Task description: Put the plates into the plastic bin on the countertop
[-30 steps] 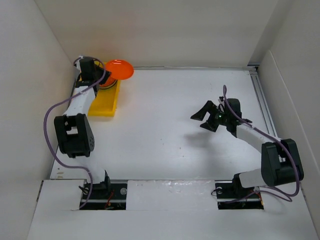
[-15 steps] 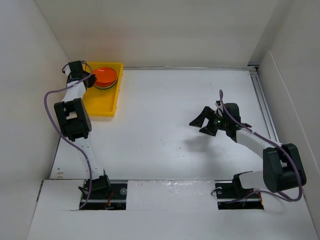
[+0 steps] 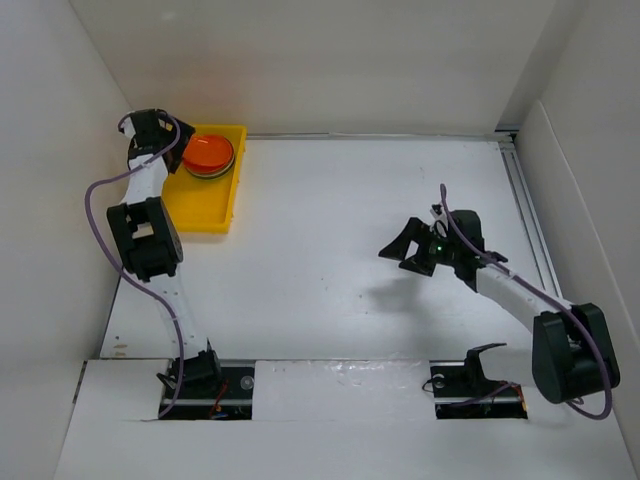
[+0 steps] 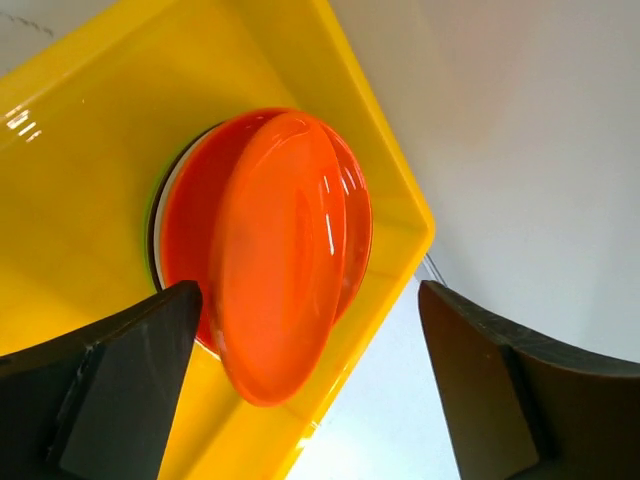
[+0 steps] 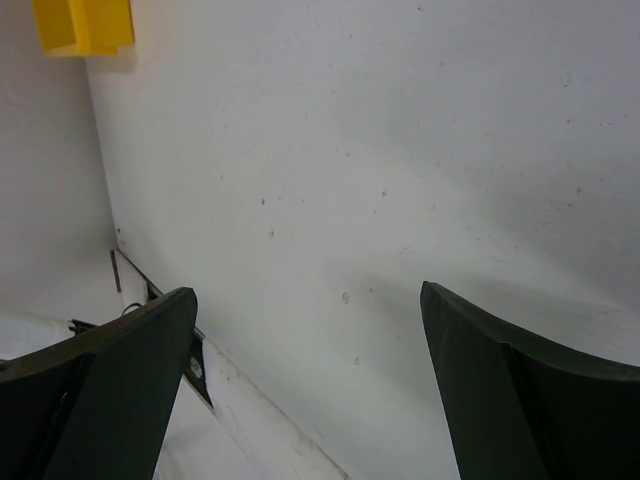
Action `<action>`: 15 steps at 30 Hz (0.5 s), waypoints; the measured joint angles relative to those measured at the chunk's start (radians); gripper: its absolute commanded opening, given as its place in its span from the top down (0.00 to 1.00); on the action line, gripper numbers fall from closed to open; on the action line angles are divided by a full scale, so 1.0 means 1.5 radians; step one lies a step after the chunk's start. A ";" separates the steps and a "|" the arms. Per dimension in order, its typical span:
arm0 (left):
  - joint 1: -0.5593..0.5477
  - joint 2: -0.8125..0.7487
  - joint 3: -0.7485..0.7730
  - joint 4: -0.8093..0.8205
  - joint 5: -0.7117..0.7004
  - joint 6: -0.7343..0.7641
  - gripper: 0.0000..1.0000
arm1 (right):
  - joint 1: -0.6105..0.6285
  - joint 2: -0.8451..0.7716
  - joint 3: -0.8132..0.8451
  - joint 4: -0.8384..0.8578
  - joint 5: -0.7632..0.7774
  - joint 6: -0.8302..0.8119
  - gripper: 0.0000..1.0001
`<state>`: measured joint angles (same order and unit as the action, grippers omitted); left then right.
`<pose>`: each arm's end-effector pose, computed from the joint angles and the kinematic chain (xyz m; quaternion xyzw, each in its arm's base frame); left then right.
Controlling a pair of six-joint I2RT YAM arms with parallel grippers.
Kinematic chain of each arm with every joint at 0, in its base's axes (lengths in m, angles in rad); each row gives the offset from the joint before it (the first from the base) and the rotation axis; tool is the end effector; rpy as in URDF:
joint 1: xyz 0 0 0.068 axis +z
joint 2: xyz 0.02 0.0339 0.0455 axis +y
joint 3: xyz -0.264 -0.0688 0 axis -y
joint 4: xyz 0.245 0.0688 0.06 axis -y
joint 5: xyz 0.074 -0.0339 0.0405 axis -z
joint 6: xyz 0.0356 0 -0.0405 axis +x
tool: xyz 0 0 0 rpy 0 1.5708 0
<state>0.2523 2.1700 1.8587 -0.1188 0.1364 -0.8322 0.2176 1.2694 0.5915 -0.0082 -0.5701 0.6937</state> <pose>0.5046 0.1251 0.2680 -0.4019 0.7383 -0.2090 0.4998 0.2405 0.0728 0.1928 0.0875 0.8712 0.4090 0.2570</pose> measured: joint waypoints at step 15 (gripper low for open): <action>0.003 -0.084 0.257 -0.210 -0.040 0.069 0.00 | 0.050 -0.251 0.108 -0.219 0.095 -0.031 0.01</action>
<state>0.2569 2.0441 2.2436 -0.4335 0.0765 -0.7280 0.2920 0.8936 0.7532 -0.3367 -0.4282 0.6472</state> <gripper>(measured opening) 0.997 0.993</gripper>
